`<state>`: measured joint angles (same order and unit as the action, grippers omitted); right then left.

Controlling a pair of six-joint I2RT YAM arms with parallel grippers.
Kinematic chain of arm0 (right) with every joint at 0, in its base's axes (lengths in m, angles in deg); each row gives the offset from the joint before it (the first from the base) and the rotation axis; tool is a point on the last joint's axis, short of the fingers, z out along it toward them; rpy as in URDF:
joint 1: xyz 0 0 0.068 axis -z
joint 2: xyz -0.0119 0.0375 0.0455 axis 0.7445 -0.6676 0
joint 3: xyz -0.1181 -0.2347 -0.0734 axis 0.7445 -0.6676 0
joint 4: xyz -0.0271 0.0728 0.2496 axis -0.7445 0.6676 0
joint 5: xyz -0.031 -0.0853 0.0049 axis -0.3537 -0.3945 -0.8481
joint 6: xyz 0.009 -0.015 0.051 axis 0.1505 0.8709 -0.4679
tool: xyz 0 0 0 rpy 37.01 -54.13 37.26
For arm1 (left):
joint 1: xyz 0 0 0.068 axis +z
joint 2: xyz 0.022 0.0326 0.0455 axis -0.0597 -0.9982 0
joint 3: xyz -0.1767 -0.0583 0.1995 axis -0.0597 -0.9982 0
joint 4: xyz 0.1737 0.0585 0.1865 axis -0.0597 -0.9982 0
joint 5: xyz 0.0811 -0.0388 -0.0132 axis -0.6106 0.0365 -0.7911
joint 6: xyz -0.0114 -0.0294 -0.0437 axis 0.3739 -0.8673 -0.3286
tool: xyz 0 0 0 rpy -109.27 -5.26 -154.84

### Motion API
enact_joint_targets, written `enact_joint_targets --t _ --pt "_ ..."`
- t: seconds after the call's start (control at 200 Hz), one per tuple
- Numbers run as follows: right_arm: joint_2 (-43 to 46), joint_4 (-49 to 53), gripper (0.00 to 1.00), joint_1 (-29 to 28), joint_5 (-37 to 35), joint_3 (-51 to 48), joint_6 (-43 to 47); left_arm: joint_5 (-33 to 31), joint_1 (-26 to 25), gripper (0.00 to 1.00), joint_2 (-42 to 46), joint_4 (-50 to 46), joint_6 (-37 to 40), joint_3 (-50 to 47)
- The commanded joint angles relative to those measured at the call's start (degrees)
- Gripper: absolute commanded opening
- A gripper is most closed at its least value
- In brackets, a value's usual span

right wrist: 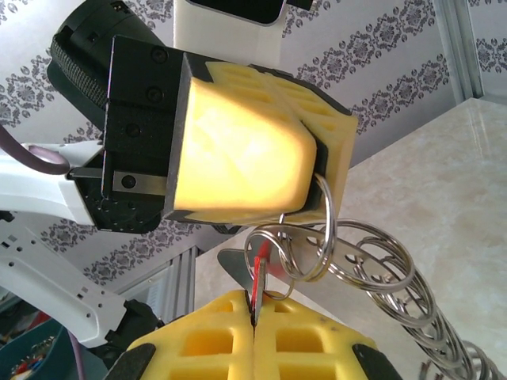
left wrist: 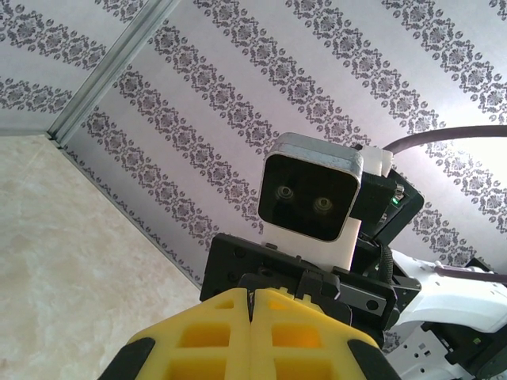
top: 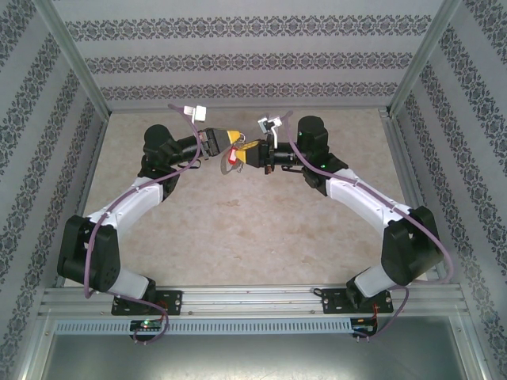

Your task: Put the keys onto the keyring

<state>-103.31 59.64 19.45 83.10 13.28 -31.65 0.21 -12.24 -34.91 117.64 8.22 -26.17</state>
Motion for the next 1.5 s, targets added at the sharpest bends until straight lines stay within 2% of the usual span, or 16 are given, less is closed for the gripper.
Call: enact_joint_targets --t 0.0,0.2,0.235,0.31,0.385,0.47,0.53,0.734,1.034,1.319,1.494 --pt "-1.36 -1.68 0.0 -1.49 1.23 1.09 -1.44 -2.97 0.11 0.0 0.85 7.68 -0.99 0.22" --pt "-2.35 0.2 0.0 -2.31 0.91 3.06 -0.58 -2.48 0.08 0.0 0.84 8.67 -1.4 -0.24" --pt "-1.73 0.13 0.09 -1.65 0.5 2.34 -0.66 -2.55 0.09 0.0 1.04 8.44 -1.08 -0.35" --pt "0.2 -1.43 0.16 0.63 -0.15 -0.47 -1.86 -2.64 0.05 0.0 1.39 7.46 -0.32 -0.52" --pt "3.01 -2.05 0.29 2.94 -0.62 -3.26 -2.48 -2.76 0.07 0.0 1.7 6.69 0.4 -0.65" --pt "6.42 -2.13 0.38 4.86 -1.46 -6.16 -2.67 -2.85 0.08 0.0 1.83 6.4 0.8 -0.81" --pt "8.43 -2.12 0.41 5.64 -2.67 -7.48 -2.73 -2.85 0.1 0.0 1.83 6.53 0.89 -0.87" --pt "11.07 -6.58 0.42 5.75 -8.98 -8.07 -6.35 -3.04 0.08 0.0 1.32 7.44 0.54 -1.23" --pt "5.68 -15.26 0.38 0.49 -20.47 -5.78 -18.02 -4.45 0.08 0.0 0.91 10.54 0.05 -2.28" --pt "1.61 -27.01 0.38 -0.29 -22.64 -7.63 -26.52 -4.52 0.17 0.0 1.16 10.61 0.08 -2.74" --pt "0.08 -30.38 0.38 -0.82 -22.31 -7.77 -29.23 -4.45 0.16 0.0 1.46 10.27 0.35 -2.85"
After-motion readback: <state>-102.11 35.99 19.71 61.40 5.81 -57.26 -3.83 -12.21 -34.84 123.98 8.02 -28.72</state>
